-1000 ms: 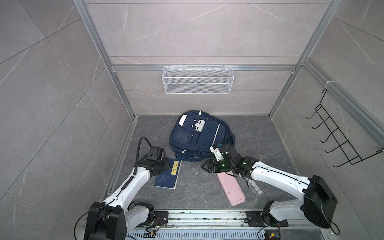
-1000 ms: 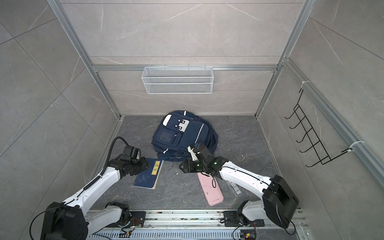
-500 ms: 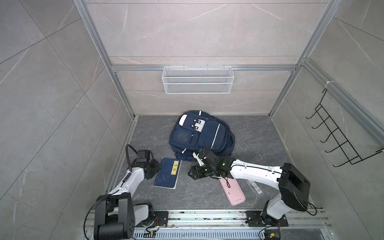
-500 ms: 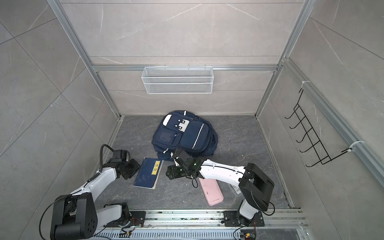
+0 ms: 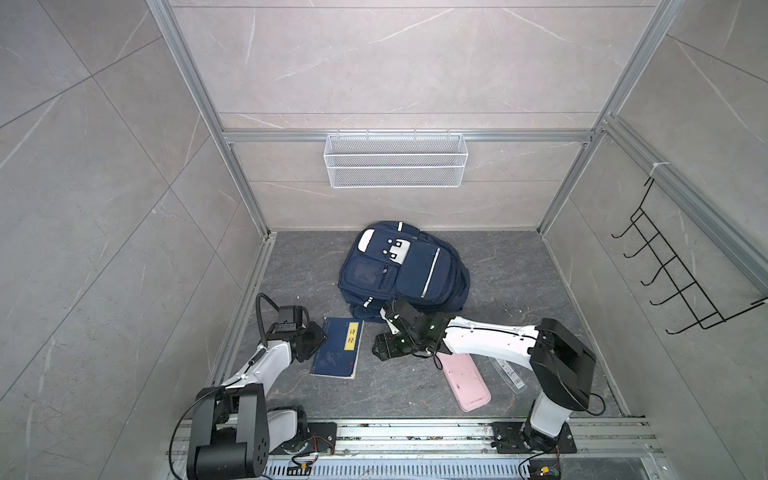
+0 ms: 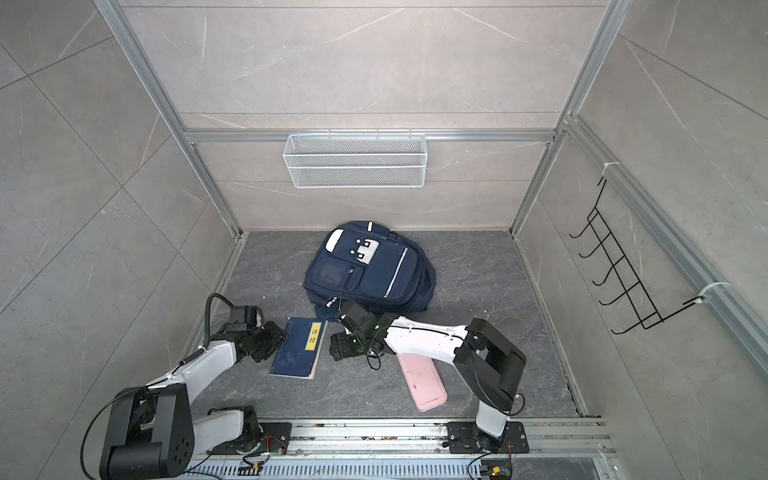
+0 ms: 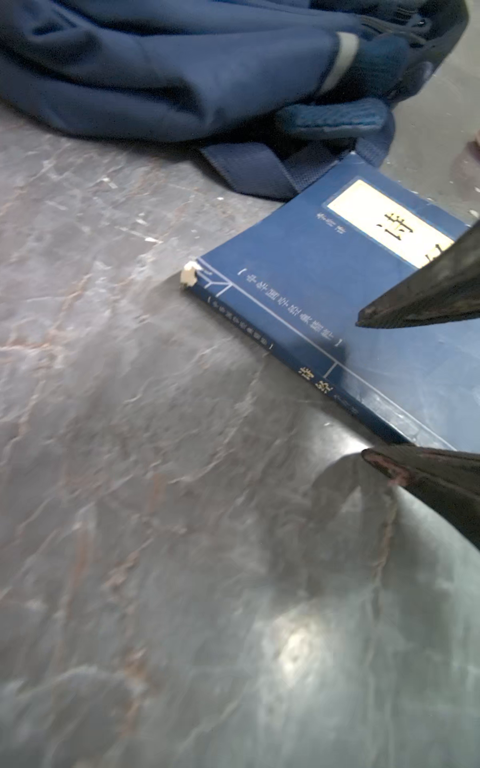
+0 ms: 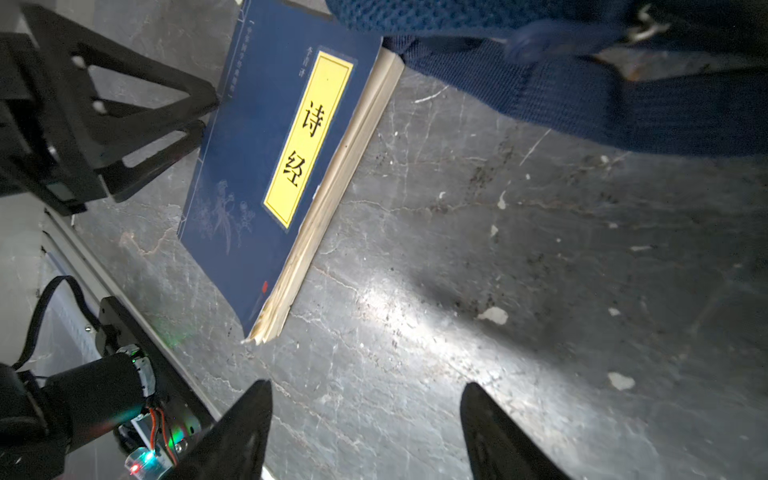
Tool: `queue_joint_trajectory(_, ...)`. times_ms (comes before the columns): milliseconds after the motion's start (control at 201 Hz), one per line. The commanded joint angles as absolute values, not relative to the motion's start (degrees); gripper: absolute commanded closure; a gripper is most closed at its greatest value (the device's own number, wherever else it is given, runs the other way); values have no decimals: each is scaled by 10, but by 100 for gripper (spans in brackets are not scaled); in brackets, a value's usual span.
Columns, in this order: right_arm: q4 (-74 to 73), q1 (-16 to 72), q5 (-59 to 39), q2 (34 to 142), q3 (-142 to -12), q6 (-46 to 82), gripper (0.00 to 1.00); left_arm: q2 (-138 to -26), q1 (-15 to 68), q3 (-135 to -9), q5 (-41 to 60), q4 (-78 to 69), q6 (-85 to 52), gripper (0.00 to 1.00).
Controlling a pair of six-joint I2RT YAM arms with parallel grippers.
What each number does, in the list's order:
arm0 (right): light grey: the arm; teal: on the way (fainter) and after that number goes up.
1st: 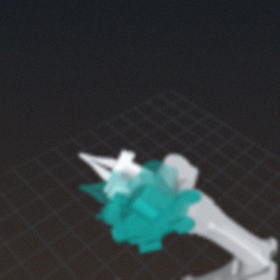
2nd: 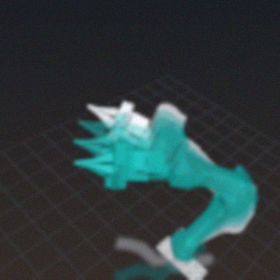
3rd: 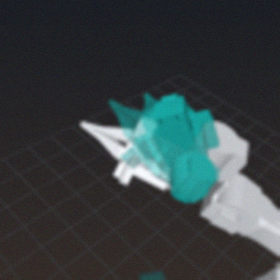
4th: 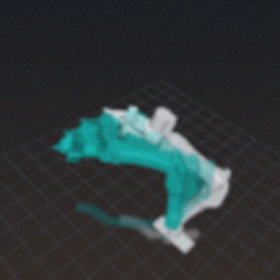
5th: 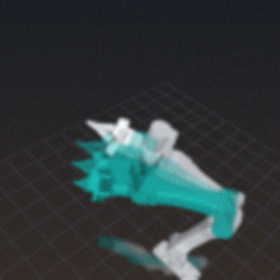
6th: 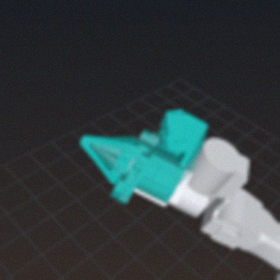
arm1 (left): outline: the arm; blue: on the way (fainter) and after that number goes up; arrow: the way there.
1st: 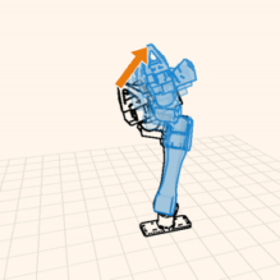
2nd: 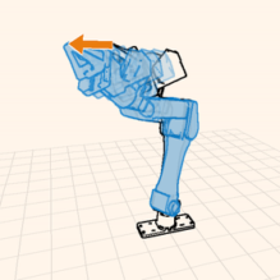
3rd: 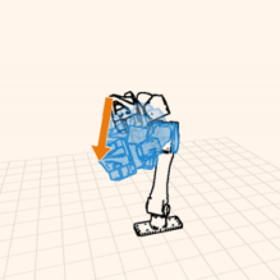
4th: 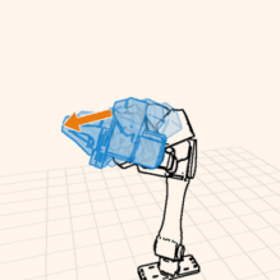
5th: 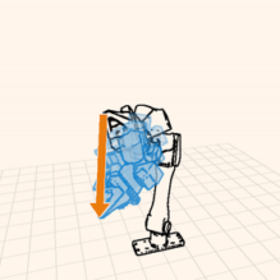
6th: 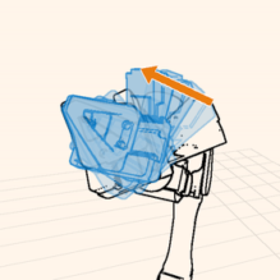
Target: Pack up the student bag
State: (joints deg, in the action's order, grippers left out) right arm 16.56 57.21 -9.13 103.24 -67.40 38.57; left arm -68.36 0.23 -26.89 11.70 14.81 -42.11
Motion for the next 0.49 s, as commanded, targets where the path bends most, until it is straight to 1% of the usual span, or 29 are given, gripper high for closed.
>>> queue_joint_trajectory(0, 186, 575, -83, 1068, -710, 396, 26, -655, 32, -258, 120, 163, -445, 52)
queue_joint_trajectory(304, 208, 571, -70, 1118, -758, 385, 29, -599, 124, -226, 83, 181, -501, 52)
queue_joint_trajectory(383, 206, 568, -73, 1129, -760, 385, 34, -599, 147, -227, 73, 185, -510, 52)
queue_joint_trajectory(488, 204, 568, -84, 1146, -766, 384, 43, -599, 173, -226, 61, 183, -523, 52)
